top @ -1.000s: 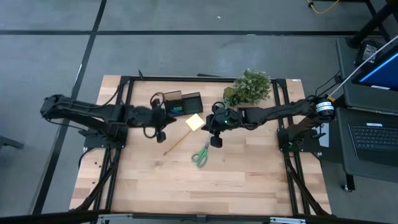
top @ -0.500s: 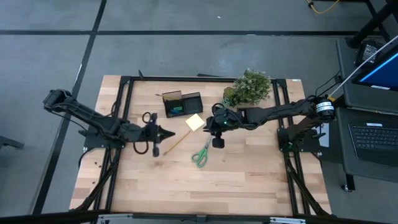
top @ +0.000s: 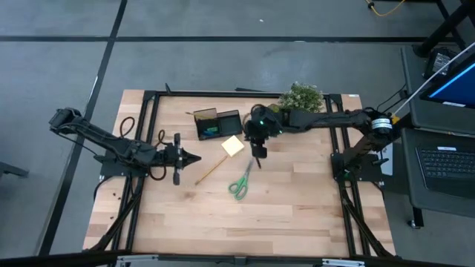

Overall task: Pick and place office supplies into organizer
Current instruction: Put the yellow paper clip into the black desk organizer

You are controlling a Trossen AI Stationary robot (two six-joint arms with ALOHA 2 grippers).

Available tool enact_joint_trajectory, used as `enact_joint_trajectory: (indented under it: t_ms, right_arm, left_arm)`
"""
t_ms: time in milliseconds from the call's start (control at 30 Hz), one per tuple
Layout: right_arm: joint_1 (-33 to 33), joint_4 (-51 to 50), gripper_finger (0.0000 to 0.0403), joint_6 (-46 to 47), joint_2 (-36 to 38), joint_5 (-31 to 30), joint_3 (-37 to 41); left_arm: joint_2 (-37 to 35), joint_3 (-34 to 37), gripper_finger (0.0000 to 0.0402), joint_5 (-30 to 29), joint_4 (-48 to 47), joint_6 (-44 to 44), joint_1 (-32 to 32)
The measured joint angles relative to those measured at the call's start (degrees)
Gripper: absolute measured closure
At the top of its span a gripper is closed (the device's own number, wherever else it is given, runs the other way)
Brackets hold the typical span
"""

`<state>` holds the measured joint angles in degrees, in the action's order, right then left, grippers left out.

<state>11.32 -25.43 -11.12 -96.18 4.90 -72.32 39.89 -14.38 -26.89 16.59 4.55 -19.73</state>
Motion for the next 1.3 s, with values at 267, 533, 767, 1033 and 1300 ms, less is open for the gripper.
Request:
enact_joint_trajectory:
  t_ms: [267, 533, 767, 1033, 1300]
  right_arm:
    - [5.35, -9.04, 0.0372, -7.86, -9.12, 0.59, -5.64]
    - [5.31, -7.97, 0.0348, -12.11, -13.47, 0.78, -5.66]
    - [3.74, -6.02, 0.0292, -14.86, -14.89, -2.56, -5.66]
    - [3.19, -4.25, 0.0244, -14.66, -15.08, -3.91, -5.64]
    - [3.28, -3.91, 0.0235, -14.53, -15.65, -4.86, -5.22]
  left_arm:
    - [-0.45, 1.6, 0.0399, 0.01, -0.05, 2.05, 0.0]
    - [-0.43, 1.8, 0.0399, 0.01, -0.07, 2.15, 0.0]
    - [-0.4, 1.8, 0.0398, 0.01, -0.07, 1.77, 0.0]
    - [-0.38, 1.8, 0.0399, 1.52, -0.08, 2.17, -0.07]
    - [-0.38, 1.8, 0.0399, 1.52, -0.07, 2.73, -0.07]
